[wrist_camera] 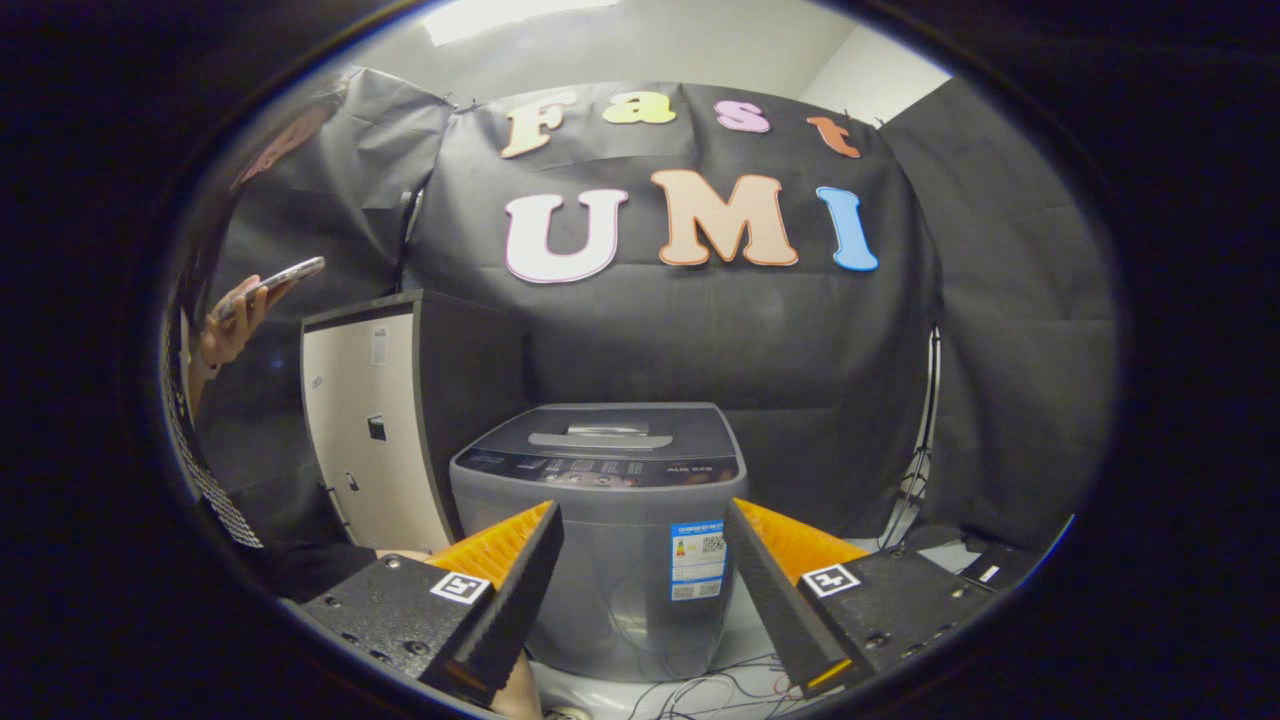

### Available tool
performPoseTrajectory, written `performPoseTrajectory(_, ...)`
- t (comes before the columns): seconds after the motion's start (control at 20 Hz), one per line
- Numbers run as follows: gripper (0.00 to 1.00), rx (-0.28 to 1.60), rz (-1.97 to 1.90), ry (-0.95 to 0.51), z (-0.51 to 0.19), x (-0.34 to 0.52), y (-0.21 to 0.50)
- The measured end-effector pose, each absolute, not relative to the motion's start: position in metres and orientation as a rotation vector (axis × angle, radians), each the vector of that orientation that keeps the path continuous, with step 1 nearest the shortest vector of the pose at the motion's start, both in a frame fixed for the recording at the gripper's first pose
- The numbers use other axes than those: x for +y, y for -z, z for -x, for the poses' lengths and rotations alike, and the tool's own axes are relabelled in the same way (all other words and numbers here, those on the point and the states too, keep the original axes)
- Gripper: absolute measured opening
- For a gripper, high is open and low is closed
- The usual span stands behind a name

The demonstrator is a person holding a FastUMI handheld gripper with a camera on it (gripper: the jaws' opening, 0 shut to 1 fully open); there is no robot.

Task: Put the clothes into the washing machine and then close the washing machine lid.

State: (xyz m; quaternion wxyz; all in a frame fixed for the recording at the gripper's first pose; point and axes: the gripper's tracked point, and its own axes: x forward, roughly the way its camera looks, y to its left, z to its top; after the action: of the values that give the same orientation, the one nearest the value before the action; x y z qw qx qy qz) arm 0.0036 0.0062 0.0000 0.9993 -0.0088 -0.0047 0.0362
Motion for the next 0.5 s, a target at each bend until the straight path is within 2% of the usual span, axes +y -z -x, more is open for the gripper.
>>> performPoseTrajectory(0.5, 0.98, -0.009, 0.017, -0.071, -0.0038, 0.0044, 0.0001)
